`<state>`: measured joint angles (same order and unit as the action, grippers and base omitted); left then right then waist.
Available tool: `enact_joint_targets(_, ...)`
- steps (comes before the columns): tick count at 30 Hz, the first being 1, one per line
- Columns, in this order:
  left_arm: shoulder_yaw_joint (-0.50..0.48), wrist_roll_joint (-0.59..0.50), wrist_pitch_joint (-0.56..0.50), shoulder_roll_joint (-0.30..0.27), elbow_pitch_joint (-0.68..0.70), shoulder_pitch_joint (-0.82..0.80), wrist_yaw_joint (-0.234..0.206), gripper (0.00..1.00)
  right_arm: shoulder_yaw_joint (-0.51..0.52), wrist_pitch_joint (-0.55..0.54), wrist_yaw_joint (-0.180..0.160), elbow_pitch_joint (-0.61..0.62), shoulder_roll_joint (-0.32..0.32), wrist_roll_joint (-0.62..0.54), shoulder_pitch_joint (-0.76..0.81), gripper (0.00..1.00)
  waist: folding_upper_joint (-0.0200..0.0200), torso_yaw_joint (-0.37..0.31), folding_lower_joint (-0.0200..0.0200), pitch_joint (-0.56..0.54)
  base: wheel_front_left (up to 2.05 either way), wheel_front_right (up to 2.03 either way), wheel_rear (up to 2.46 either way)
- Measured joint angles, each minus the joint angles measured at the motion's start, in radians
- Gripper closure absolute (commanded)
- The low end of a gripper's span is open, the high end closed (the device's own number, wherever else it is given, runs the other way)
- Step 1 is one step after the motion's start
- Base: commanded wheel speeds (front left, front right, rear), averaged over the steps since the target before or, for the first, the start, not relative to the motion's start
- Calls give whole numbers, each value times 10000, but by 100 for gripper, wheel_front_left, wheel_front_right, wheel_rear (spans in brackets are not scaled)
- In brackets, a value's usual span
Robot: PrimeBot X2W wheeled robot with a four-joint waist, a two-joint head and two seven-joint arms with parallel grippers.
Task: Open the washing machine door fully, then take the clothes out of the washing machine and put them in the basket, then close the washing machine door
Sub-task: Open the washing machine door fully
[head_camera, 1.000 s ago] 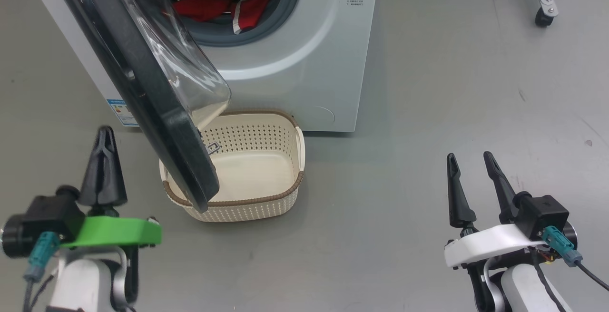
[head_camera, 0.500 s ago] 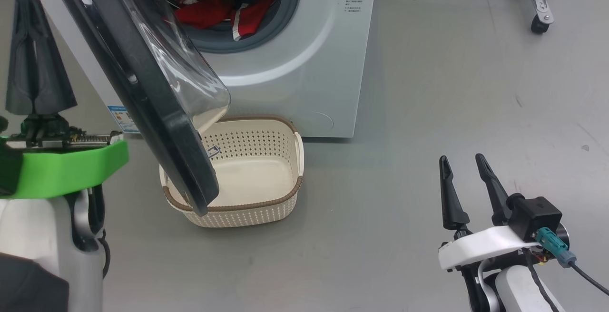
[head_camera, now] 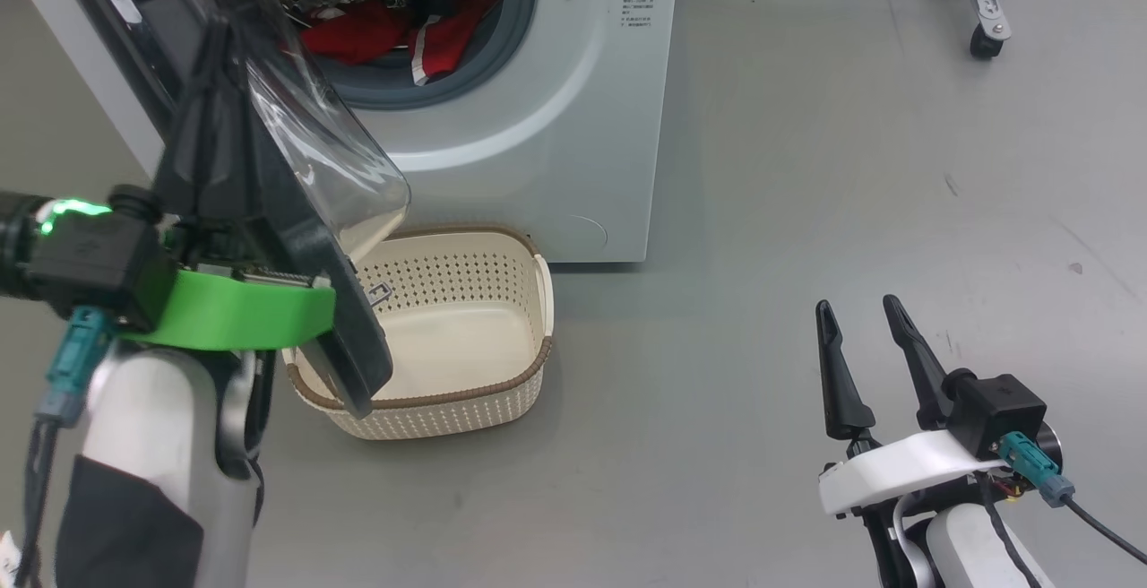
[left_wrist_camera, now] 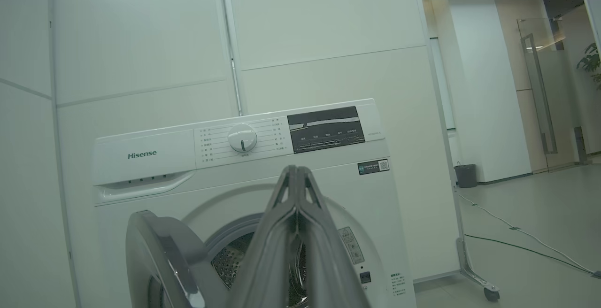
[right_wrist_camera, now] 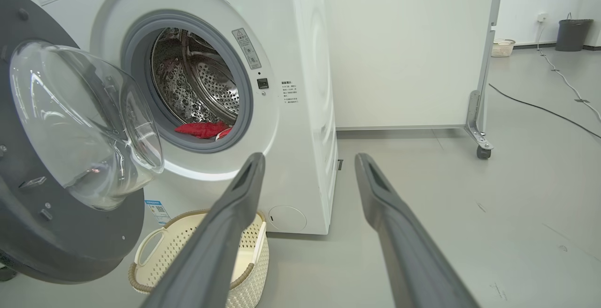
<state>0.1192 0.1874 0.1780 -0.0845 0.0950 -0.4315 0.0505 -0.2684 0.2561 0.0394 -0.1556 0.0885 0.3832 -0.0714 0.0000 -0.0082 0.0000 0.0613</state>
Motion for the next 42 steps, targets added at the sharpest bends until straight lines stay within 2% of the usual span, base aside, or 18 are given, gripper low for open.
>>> enact_joint_targets(16,1371,79,-1083,299,-1647,1335,174,100,125,0,90,-36,-96,-88,63,0,0,-292,0,54,0,0,0)
enact_joint_targets(20,1375,104,-1162,316,-2044,1559,146,100,125,0,115,-54,-117,-121,67,0,0,-350,0,70,0,0,0)
enact_joint_targets(29,1189,150,-1480,341,-2959,1661,-282,100,238,0,153,-52,-199,-159,69,0,0,-514,0,321,0,0,0)
enact_joint_targets(42,976,167,-1417,345,-3620,1606,-506,100,378,0,209,-56,-261,-165,68,0,0,-581,0,444,0,0,0)
